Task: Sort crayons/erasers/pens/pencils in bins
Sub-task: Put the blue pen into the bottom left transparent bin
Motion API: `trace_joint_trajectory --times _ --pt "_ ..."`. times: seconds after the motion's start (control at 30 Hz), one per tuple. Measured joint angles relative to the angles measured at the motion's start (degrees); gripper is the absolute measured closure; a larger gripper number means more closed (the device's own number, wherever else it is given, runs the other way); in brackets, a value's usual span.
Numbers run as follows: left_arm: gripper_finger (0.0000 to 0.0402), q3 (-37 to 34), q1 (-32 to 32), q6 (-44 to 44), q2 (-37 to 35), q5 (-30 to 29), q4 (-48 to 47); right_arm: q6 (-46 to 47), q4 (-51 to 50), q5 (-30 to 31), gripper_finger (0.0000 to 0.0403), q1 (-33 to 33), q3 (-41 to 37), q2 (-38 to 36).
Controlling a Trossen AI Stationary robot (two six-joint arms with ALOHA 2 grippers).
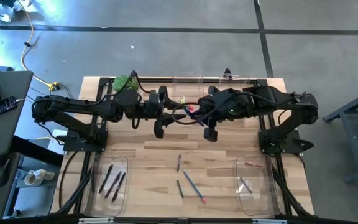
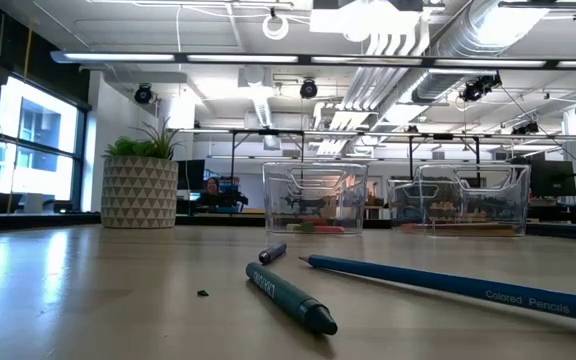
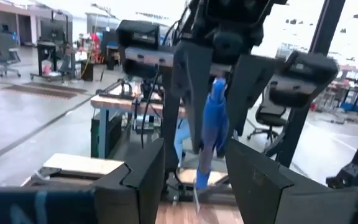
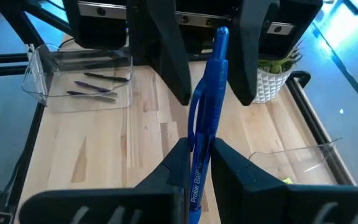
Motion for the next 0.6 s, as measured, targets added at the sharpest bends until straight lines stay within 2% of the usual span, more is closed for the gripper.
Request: trace_joint_trajectory --times 0.47,0.6 --pt "0.0243 0.00 0.11 0.09 0.00 -1.72 4.94 -5.37 1.84 -7.63 0.0377 -3.73 0.00 1.07" --pt "0.0245 0.00 0.14 -0.87 0.00 -1.76 4.95 -6.92 1.98 -7.89 0.0377 -4.22 0.00 1.29"
